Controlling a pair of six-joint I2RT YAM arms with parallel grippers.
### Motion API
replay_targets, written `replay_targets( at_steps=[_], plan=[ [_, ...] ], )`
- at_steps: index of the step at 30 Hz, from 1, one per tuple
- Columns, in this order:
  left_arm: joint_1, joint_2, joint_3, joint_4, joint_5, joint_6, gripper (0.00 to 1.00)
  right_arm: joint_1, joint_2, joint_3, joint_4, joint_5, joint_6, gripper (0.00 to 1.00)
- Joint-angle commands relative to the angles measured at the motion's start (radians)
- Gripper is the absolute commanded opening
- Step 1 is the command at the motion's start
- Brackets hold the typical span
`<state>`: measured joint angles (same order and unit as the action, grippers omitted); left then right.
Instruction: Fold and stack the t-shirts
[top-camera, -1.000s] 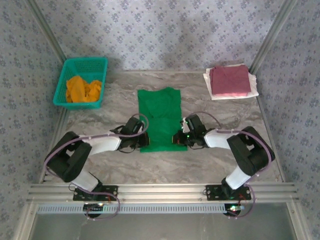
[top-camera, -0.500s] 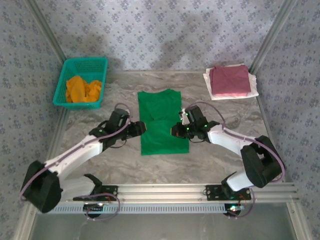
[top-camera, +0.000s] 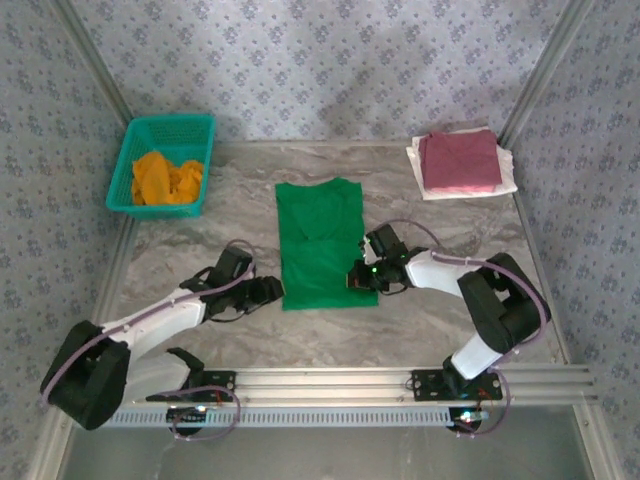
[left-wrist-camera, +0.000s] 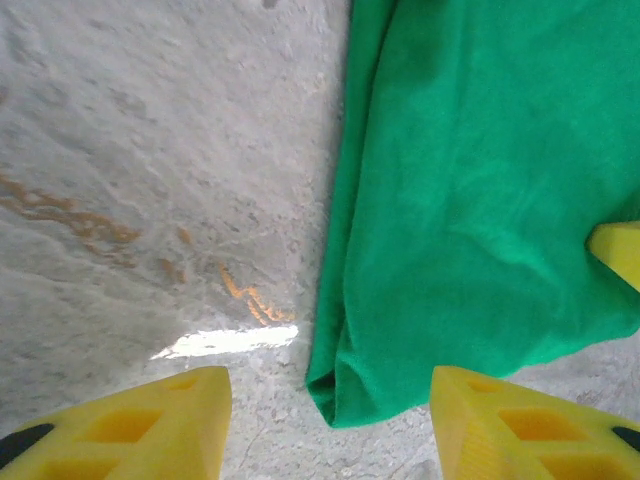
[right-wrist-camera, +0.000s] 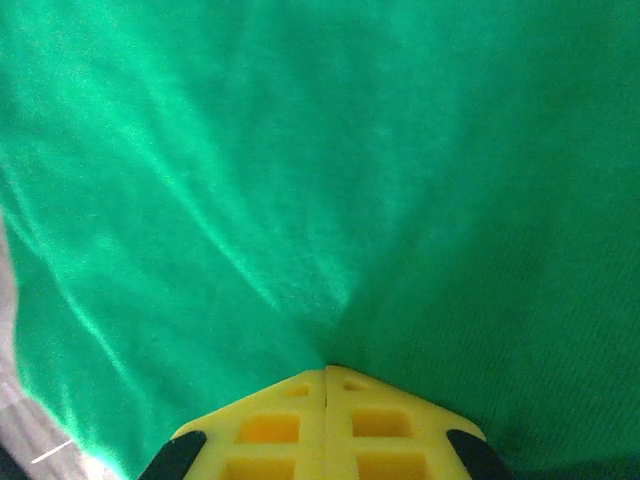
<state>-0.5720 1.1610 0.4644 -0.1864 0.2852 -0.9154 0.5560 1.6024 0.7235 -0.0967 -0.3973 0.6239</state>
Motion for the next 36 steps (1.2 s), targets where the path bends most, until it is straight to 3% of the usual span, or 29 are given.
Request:
replay_targets(
  at_steps=[1,13,32,36],
  plan=[
    [-0.023,0.056,0.031,0.052,0.054,-0.013,0.54,-0.005,0.034,-0.012,0.024,0.014,0.024,0.0],
    [-0.096,0.184,0.124,-0.025,0.026,0.008,0.52,0.0,0.057,-0.014,0.052,0.016,0.042,0.0],
    [-0.101,0.27,0.191,-0.144,-0.058,0.033,0.51,0.009,0.038,-0.032,0.07,0.019,0.049,0.0],
    [-0.104,0.335,0.25,-0.135,-0.06,0.064,0.43,0.012,0.041,-0.029,0.071,0.02,0.05,0.0]
  ],
)
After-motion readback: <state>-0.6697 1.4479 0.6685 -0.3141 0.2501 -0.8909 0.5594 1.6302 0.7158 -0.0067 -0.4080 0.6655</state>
